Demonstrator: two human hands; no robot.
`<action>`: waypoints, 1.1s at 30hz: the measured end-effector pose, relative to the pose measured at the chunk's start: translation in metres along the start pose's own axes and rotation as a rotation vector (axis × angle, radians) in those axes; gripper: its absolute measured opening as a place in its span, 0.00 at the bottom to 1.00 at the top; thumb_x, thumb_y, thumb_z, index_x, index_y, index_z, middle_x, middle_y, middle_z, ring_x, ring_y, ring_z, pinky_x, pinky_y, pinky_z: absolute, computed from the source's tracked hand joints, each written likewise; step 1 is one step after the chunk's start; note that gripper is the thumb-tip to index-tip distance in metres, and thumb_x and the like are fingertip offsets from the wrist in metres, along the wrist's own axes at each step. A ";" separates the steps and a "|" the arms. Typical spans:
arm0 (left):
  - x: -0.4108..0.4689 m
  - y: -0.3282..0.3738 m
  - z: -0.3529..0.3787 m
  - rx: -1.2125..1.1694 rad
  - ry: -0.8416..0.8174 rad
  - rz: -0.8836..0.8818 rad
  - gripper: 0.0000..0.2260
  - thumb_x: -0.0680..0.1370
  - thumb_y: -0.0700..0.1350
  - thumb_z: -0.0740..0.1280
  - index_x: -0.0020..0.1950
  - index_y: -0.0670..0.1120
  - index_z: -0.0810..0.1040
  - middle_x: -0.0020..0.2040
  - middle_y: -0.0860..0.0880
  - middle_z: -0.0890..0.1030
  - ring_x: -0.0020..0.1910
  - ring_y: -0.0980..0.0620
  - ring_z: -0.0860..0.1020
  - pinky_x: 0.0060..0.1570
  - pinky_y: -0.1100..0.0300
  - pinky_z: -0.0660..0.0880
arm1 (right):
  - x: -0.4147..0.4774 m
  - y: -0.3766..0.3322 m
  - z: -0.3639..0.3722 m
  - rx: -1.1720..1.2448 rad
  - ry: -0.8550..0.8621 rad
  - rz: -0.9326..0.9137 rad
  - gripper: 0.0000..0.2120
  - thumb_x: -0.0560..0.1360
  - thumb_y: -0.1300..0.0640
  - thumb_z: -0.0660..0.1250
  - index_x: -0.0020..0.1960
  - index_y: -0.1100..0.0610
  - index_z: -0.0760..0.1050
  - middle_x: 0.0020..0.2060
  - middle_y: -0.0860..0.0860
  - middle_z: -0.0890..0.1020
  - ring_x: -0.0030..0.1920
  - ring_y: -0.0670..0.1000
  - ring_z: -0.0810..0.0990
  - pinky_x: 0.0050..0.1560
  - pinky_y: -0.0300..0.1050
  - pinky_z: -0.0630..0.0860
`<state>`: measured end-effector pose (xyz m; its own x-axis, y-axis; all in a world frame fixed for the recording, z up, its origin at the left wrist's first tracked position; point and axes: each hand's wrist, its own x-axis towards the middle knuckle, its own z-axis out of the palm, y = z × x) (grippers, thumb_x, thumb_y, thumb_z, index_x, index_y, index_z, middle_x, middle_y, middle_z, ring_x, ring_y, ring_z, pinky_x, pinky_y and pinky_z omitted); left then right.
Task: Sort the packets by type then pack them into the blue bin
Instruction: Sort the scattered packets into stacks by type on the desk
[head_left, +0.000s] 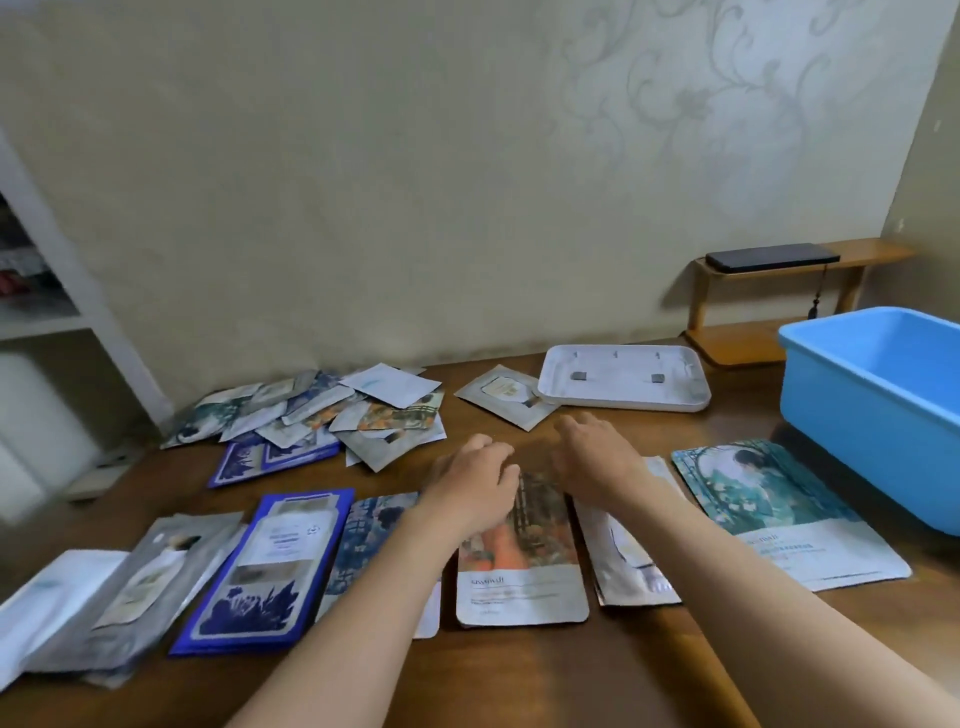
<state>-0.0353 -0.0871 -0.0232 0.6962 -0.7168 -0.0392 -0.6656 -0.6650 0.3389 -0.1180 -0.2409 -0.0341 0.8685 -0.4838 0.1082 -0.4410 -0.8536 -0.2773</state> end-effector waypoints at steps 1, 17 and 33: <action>0.002 -0.008 -0.001 0.002 0.003 -0.005 0.21 0.85 0.55 0.56 0.78 0.52 0.69 0.79 0.50 0.65 0.77 0.45 0.65 0.74 0.45 0.66 | 0.015 -0.010 0.003 0.014 -0.014 -0.015 0.16 0.80 0.55 0.61 0.66 0.59 0.72 0.62 0.58 0.76 0.61 0.60 0.76 0.57 0.54 0.76; 0.000 -0.076 0.012 -0.042 0.037 -0.027 0.20 0.85 0.54 0.55 0.69 0.44 0.75 0.77 0.39 0.67 0.76 0.40 0.62 0.75 0.43 0.58 | 0.139 -0.072 0.036 -0.579 -0.139 -0.088 0.13 0.80 0.55 0.64 0.64 0.54 0.75 0.57 0.52 0.81 0.57 0.53 0.81 0.55 0.44 0.79; 0.004 -0.077 -0.009 -0.827 0.234 -0.179 0.16 0.83 0.57 0.55 0.40 0.51 0.72 0.41 0.49 0.77 0.46 0.45 0.77 0.49 0.51 0.72 | 0.103 -0.080 0.006 -0.057 0.485 -0.132 0.04 0.75 0.69 0.64 0.43 0.68 0.70 0.35 0.71 0.78 0.34 0.68 0.78 0.34 0.51 0.69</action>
<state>0.0218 -0.0369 -0.0408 0.8691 -0.4946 0.0055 -0.1957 -0.3336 0.9222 0.0078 -0.2214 -0.0071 0.7185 -0.3935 0.5735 -0.3576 -0.9162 -0.1805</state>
